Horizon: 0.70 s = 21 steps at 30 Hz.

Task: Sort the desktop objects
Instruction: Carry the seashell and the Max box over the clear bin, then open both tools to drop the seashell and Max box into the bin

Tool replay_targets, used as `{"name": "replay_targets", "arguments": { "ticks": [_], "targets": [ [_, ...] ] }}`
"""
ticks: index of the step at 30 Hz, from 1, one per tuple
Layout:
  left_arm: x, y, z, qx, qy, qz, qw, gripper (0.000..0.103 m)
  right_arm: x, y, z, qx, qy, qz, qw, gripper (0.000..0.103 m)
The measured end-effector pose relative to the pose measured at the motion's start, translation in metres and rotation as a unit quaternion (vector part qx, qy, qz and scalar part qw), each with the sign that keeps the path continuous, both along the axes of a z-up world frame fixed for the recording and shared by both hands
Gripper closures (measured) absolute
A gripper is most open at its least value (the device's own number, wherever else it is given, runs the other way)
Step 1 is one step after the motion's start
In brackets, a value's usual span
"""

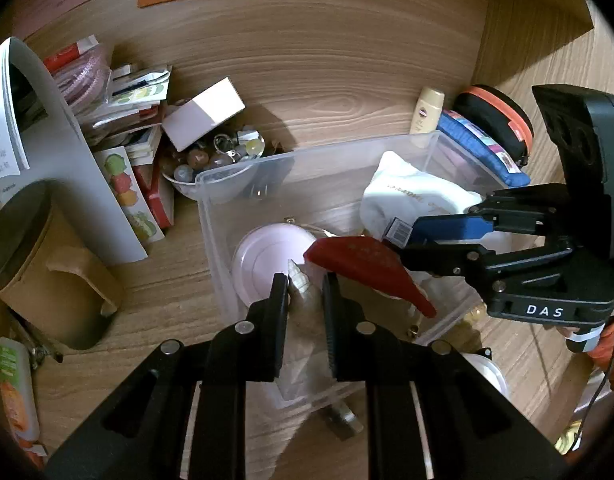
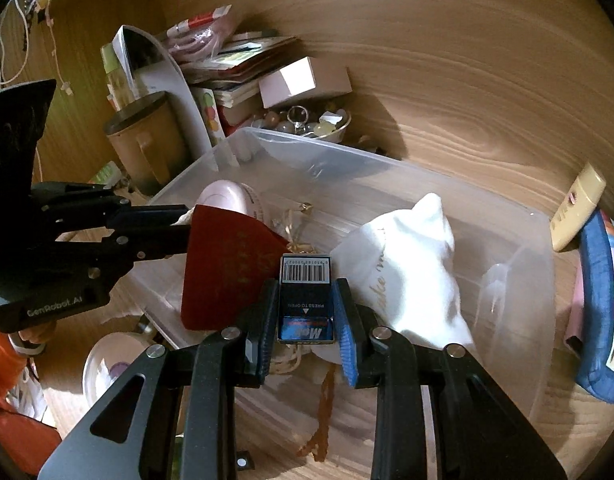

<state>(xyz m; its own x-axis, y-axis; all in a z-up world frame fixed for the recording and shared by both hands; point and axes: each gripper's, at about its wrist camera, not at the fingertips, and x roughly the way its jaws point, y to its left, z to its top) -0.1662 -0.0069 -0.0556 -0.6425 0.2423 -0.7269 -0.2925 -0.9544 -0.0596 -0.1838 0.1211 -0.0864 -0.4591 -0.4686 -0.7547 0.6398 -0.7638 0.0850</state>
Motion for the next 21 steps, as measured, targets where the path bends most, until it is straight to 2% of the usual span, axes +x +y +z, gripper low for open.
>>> {"name": "replay_targets", "arguments": {
  "ticks": [13,15,18,21],
  "targets": [
    [-0.002,0.008,-0.001,-0.013,-0.011,-0.001,0.9999,0.086,-0.003,0.002,0.001,0.001,-0.017,-0.002,1.000,0.077],
    [-0.002,0.008,-0.001,-0.011,-0.014,-0.001,0.9998,0.079,-0.001,0.004,0.002,0.002,-0.016,-0.005,1.000,0.075],
    [0.003,0.007,0.002,-0.014,-0.004,0.004,0.9999,0.064,0.004,0.010,0.007,-0.008,-0.011,-0.007,1.000,0.058],
    [0.010,0.007,0.009,-0.019,0.008,0.009,0.9997,0.061,0.011,0.016,0.014,-0.013,0.007,-0.014,1.000,0.056]
  ]
}}
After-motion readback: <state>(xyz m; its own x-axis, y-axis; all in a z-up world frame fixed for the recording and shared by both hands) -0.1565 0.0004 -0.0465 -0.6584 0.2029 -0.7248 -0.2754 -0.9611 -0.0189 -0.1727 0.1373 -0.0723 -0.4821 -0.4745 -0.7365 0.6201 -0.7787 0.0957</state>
